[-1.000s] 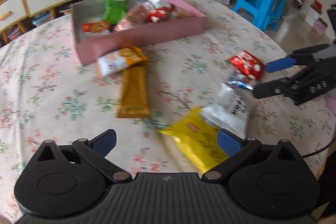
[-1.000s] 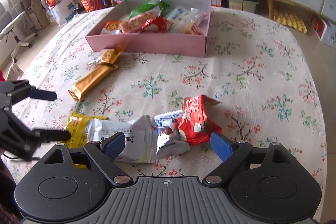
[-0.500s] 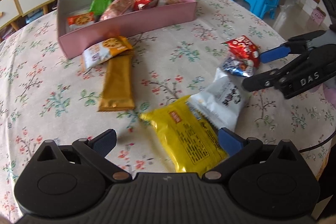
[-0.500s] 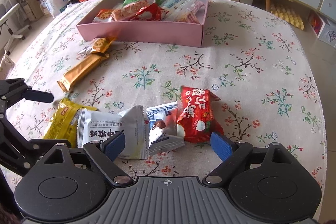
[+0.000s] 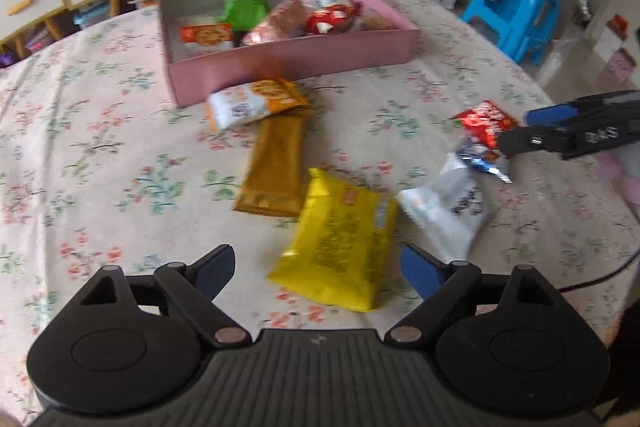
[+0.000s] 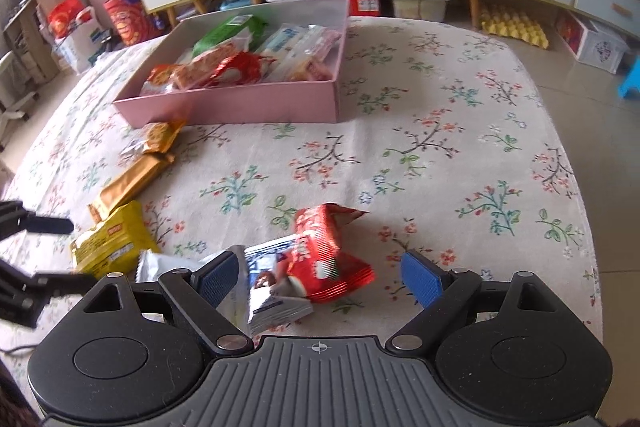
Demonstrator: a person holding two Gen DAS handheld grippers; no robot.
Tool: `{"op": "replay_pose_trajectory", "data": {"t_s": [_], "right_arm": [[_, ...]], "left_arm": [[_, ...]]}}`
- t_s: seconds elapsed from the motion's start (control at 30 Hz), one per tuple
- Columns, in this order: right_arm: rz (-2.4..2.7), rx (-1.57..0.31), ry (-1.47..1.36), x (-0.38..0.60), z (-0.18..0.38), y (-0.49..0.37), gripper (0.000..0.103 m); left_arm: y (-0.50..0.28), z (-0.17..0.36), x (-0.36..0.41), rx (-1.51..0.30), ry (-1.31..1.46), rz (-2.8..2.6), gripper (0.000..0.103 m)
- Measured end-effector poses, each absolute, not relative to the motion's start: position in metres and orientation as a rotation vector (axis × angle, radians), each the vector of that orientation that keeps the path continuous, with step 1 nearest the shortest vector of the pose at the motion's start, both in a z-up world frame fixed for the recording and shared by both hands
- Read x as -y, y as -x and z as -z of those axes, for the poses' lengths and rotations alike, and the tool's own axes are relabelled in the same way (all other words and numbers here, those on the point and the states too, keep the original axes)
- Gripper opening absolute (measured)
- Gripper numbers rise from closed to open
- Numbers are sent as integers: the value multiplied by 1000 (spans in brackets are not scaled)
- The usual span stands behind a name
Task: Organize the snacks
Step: 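Grasp the yellow packet with left tool while right tool grasps red-and-white packet, then lift the yellow packet with left tool while right tool lifts red-and-white packet toward box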
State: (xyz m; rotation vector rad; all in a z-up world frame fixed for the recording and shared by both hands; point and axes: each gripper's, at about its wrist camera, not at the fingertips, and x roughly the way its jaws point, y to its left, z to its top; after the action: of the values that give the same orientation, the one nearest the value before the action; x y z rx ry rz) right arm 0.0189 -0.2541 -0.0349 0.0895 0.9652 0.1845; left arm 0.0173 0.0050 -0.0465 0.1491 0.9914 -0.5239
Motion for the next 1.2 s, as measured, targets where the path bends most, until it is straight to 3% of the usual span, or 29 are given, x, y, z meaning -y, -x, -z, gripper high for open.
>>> {"op": "replay_pose_trajectory", "data": {"t_s": [0.47, 0.67, 0.93, 1.2], "right_arm": [[-138, -966, -69, 256, 46, -31, 86], [-117, -978, -87, 262, 50, -37, 69], [-155, -983, -93, 257, 49, -36, 36], [-174, -981, -109, 255, 45, -36, 28]], "left_arm": [[-20, 60, 14, -928, -227, 523, 62], [-17, 59, 15, -913, -241, 518, 54], [-18, 58, 13, -921, -214, 516, 49], [-19, 54, 9, -937, -179, 520, 48]]}}
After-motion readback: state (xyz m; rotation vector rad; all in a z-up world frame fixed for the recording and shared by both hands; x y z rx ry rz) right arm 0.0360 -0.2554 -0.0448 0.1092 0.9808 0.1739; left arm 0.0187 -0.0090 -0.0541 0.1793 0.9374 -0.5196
